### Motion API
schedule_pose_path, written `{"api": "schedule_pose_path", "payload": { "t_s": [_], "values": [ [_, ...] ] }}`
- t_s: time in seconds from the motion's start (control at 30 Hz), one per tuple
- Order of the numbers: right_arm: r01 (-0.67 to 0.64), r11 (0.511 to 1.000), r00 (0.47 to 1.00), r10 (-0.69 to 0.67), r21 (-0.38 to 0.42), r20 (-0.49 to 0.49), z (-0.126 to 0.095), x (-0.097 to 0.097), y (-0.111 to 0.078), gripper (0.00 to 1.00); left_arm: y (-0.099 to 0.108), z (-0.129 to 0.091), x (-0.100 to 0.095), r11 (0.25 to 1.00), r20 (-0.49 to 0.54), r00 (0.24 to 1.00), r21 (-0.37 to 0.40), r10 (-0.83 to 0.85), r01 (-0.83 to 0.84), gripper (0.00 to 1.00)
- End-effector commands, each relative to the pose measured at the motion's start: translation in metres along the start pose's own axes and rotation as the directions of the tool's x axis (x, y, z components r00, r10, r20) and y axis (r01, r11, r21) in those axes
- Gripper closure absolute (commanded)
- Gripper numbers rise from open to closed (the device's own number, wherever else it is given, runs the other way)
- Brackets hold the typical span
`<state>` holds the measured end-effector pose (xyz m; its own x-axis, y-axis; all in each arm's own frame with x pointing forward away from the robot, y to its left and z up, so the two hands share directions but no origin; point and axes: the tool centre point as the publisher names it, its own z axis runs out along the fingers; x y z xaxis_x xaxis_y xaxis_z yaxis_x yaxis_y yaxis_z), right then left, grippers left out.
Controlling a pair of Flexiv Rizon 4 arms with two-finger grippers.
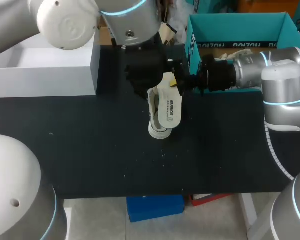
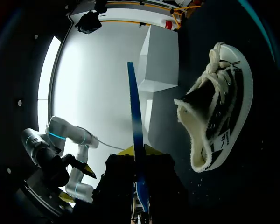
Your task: Take the shoe out of the shoebox, open the shoe tongue, remove and reinsert the insole, then place the shoe into the shoebox
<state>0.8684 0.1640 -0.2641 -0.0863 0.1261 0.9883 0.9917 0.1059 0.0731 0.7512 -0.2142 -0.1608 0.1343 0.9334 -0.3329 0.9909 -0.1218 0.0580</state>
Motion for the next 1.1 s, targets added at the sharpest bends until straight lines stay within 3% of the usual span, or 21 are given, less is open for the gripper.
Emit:
{"api": "schedule_pose_path", "payload": {
  "t_s": [0.03,0.63,0.7,0.83,1.1],
  "values": [
    [0.0,1.0,1.0,0.0,0.001,-0.001,0.001,-0.001,0.001,1.0,-0.001,0.001,0.046,0.992,0.673,0.739,0.07,0.029,-0.103,0.0],
    [0.0,1.0,1.0,0.0,0.001,-0.001,0.001,-0.001,0.001,1.0,-0.001,0.001,0.046,0.992,0.673,0.739,0.07,0.029,-0.103,0.0],
    [0.0,1.0,1.0,0.0,0.001,-0.001,0.001,-0.001,0.001,1.0,-0.002,-0.001,0.05,0.977,0.854,0.521,0.129,-0.021,-0.172,0.0],
    [0.0,1.0,1.0,0.0,0.001,-0.001,0.001,-0.001,0.001,1.0,-0.007,-0.006,0.058,0.959,0.98,0.196,0.083,-0.029,-0.272,0.0],
    [0.0,1.0,1.0,0.0,0.001,-0.001,0.001,-0.001,0.001,1.0,-0.004,0.004,0.065,0.992,0.958,0.27,-0.073,0.098,-0.101,0.0]
  ]
}}
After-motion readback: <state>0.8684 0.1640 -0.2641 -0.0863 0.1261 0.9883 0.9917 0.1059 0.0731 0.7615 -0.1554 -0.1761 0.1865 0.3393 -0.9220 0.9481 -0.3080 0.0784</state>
